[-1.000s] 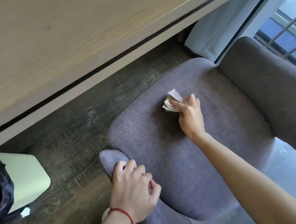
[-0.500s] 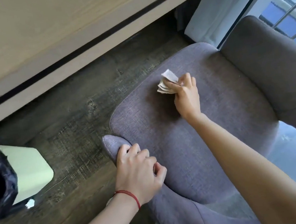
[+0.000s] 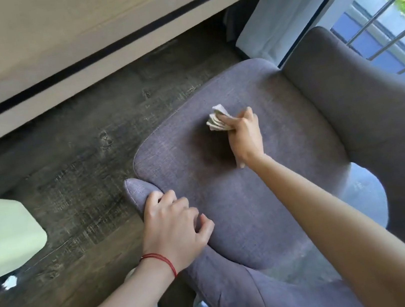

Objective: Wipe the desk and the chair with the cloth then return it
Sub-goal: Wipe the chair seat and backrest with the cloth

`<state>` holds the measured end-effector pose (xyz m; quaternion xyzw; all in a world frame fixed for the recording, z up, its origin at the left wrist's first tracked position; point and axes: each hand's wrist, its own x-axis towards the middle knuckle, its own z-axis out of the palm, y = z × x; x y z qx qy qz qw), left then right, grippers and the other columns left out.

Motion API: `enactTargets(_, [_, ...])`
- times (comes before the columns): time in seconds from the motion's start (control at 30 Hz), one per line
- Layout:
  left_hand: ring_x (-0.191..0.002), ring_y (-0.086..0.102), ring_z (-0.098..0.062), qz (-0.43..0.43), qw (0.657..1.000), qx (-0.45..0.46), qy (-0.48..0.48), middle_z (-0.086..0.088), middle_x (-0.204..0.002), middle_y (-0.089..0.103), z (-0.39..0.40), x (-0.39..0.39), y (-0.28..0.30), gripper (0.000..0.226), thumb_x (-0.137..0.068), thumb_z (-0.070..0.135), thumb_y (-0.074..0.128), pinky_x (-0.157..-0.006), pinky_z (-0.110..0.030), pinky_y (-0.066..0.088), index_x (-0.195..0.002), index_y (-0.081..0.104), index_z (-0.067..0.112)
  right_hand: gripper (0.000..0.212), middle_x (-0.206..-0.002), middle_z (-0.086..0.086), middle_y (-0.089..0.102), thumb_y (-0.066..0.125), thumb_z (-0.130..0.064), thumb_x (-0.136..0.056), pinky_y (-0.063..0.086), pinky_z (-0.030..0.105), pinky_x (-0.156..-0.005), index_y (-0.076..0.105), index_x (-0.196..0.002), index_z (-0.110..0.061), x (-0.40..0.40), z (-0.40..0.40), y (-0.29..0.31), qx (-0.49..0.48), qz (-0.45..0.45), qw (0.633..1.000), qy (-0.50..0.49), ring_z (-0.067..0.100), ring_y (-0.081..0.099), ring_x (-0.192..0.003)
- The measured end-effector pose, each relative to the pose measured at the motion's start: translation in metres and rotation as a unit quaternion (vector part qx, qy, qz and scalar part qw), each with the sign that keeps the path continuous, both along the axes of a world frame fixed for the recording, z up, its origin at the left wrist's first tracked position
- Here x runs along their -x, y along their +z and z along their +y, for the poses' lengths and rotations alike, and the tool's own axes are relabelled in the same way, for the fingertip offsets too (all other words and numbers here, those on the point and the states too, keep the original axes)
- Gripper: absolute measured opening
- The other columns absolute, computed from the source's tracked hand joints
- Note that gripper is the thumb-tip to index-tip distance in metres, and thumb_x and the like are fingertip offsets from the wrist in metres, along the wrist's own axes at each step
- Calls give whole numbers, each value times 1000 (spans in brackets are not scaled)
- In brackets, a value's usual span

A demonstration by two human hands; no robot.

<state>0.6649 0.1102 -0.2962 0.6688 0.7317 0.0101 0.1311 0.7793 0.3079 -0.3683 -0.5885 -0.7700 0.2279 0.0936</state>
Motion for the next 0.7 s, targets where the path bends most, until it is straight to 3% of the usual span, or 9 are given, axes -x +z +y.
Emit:
enactTargets(0.07, [-60,52,-22,-2,1000,-4,1,1,-47,58,0,-1,-2,42,-74,36,43,-65,-41,44,-41,59,17,61,-119,20,42,44,11,-75,41,48,-94,60,-124,-21,8,8,-8,13,-25,996,-79,39,39,-109])
enactTargets(0.13, [-61,52,-22,-4,1000,0,3,1,-48,58,-1,-1,-4,41,-74,37,44,-68,-40,41,-42,59,16,58,-129,20,39,48,9,-73,37,49,-97,61,-121,-22,13,-19,-18,40,-78,993,-79,40,37,-113])
enactTargets(0.23, [-64,53,-23,-1,1000,9,1,0,-50,60,-1,0,-3,41,-74,38,44,-71,-39,40,-43,60,16,55,-127,15,41,49,0,-79,38,45,-91,58,-124,-30,-4,-74,-23,46,-141,987,55,37,38,-110])
enactTargets(0.33, [-64,53,-21,-5,1000,20,2,1,-50,60,-3,0,2,43,-74,39,42,-70,-38,41,-43,60,16,46,-118,12,42,56,-7,-82,43,44,-87,59,-123,-30,-28,-66,-9,28,-176,975,129,35,40,-108])
enactTargets(0.43, [-62,53,-20,-14,1000,15,1,2,-50,60,-1,1,1,43,-75,38,43,-67,-39,44,-43,60,17,49,-115,19,42,46,6,-79,45,46,-81,61,-120,-19,-18,-11,0,-39,-143,989,-2,39,41,-103])
enactTargets(0.53, [-61,53,-21,-10,1000,3,-1,2,-51,60,-1,1,-2,39,-75,37,46,-67,-39,43,-44,60,18,41,-126,24,39,42,8,-82,38,48,-92,55,-120,-1,6,2,-9,11,-128,985,-118,43,39,-111])
enactTargets(0.57, [-61,53,-21,-11,1000,1,-2,2,-50,59,-1,0,-2,38,-74,37,47,-67,-40,43,-43,60,18,39,-128,24,38,42,6,-84,35,48,-95,54,-122,1,13,-10,-17,23,-122,989,-76,43,38,-114])
enactTargets(0.67, [-60,52,-22,-14,1000,0,-3,2,-48,56,-1,2,-2,37,-72,36,49,-67,-40,42,-41,56,18,46,-129,17,39,41,-8,-92,35,45,-96,49,-134,-25,7,-46,-28,6,-109,981,162,38,37,-116])
enactTargets(0.7, [-60,52,-22,-14,1000,1,-3,2,-48,56,-1,2,-2,37,-72,36,49,-68,-38,40,-41,55,18,46,-129,16,40,42,-10,-93,36,45,-96,49,-134,-28,-2,-38,-27,14,-105,975,197,36,37,-116])
